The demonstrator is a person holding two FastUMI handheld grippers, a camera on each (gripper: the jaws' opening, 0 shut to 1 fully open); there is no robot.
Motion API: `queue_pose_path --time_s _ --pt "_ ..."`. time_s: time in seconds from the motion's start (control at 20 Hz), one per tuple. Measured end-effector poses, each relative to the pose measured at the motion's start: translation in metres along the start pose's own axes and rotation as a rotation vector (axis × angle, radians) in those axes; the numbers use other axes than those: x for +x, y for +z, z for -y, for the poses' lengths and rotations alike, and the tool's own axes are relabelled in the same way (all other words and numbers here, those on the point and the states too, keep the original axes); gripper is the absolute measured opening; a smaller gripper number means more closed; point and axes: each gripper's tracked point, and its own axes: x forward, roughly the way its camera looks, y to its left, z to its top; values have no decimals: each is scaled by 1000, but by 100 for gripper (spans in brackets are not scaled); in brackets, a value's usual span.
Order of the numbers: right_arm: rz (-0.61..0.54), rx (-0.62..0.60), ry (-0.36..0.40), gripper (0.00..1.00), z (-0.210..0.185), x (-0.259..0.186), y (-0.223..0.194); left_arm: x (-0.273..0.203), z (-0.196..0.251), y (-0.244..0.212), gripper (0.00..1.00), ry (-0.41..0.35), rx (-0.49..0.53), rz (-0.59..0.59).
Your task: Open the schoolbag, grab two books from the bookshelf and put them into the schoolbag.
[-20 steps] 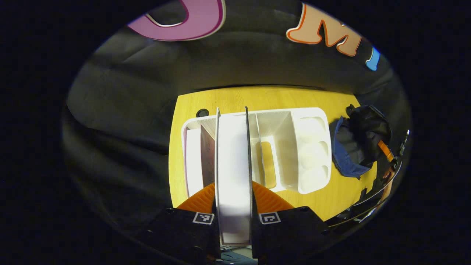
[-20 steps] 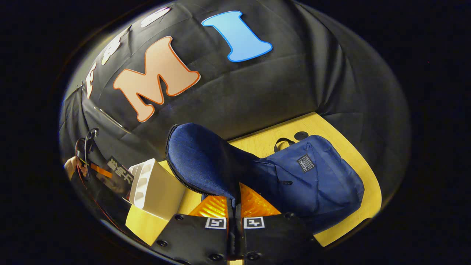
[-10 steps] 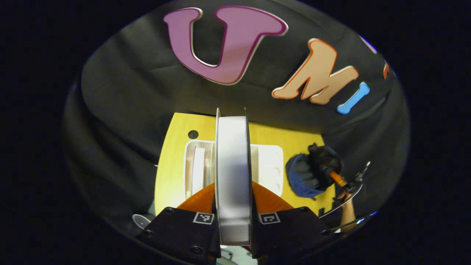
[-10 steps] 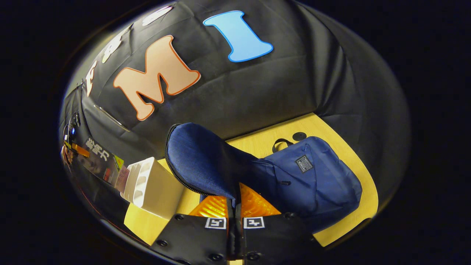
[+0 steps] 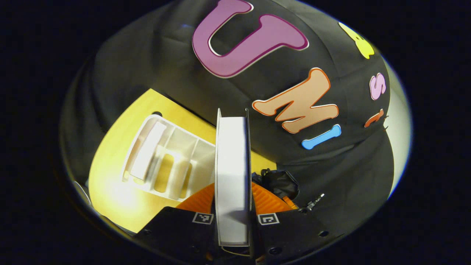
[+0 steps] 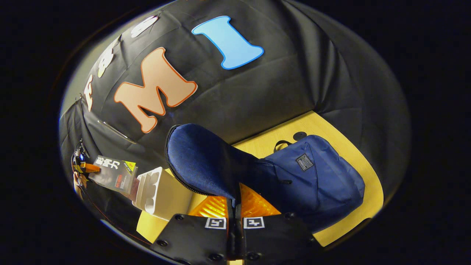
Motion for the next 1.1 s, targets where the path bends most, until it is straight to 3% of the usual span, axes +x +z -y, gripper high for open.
queue_pose_path --time_s 0.25,0.5,1.1 --pt "10 14 12 3 7 2 7 72 32 -51 29 -98 -102 -26" --pt "24 16 24 3 6 2 12 154 66 -106 30 -147 -172 -85" --pt "62 -4 39 4 3 -9 25 311 101 -231 29 -141 -279 -264"
